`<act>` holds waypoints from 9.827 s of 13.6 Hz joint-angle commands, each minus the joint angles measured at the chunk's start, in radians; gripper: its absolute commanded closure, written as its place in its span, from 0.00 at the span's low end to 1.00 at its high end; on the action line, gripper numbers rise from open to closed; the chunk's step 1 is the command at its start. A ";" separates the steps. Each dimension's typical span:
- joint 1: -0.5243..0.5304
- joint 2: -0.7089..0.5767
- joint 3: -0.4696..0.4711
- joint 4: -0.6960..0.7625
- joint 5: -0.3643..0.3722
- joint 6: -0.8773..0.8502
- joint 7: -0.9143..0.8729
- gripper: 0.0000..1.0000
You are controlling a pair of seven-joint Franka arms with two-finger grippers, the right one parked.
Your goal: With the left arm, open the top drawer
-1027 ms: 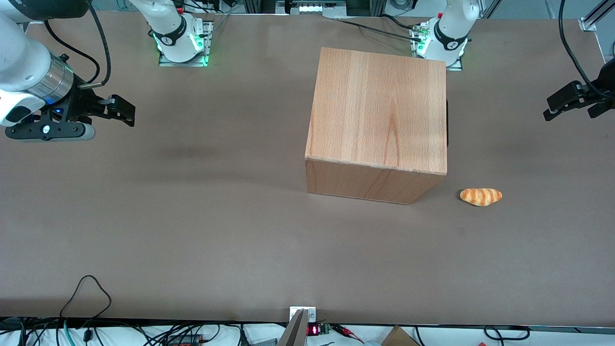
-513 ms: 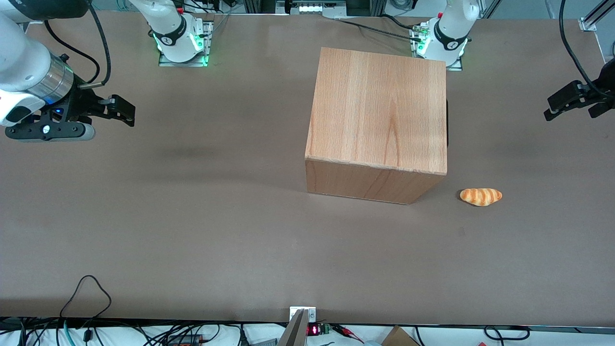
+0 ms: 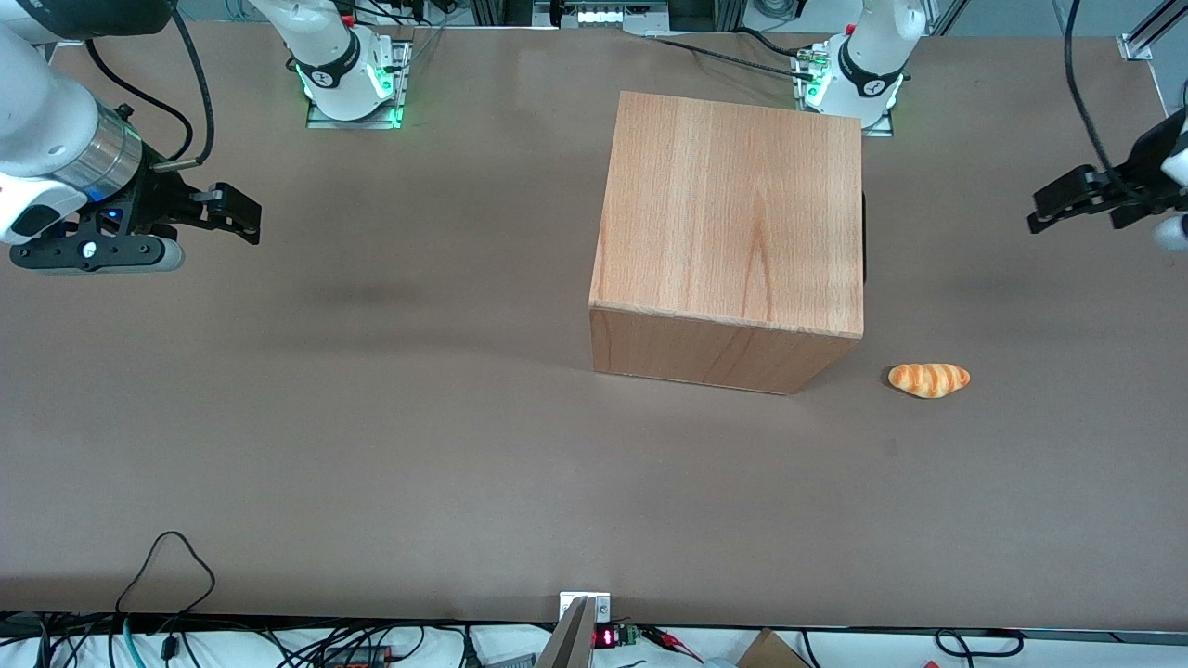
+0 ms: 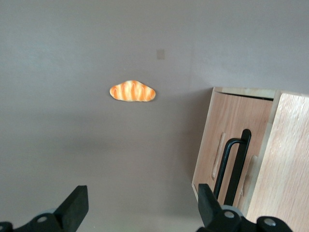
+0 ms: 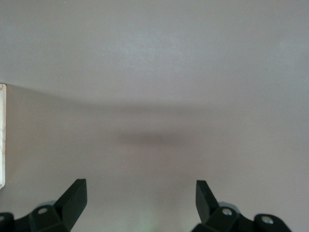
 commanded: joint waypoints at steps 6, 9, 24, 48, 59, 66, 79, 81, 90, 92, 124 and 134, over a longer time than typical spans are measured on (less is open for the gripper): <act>-0.012 0.004 -0.047 -0.179 -0.112 0.103 0.010 0.00; -0.012 0.004 -0.074 -0.280 -0.134 0.189 0.016 0.00; -0.012 0.032 -0.105 -0.426 -0.175 0.302 0.051 0.00; -0.012 0.074 -0.110 -0.449 -0.213 0.301 0.139 0.00; 0.011 0.088 -0.103 -0.437 -0.138 0.316 0.154 0.00; 0.074 0.090 -0.097 -0.431 -0.088 0.341 0.151 0.00; 0.204 0.105 -0.094 -0.397 -0.035 0.342 0.143 0.00; 0.217 0.117 -0.094 -0.394 -0.011 0.342 0.143 0.00; 0.278 0.130 -0.094 -0.377 -0.006 0.342 0.152 0.00; 0.301 0.131 -0.094 -0.365 -0.022 0.338 0.155 0.00; 0.213 0.049 -0.148 -0.007 -0.026 0.051 0.134 0.00; -0.082 -0.033 0.093 -0.012 0.053 0.045 0.106 0.00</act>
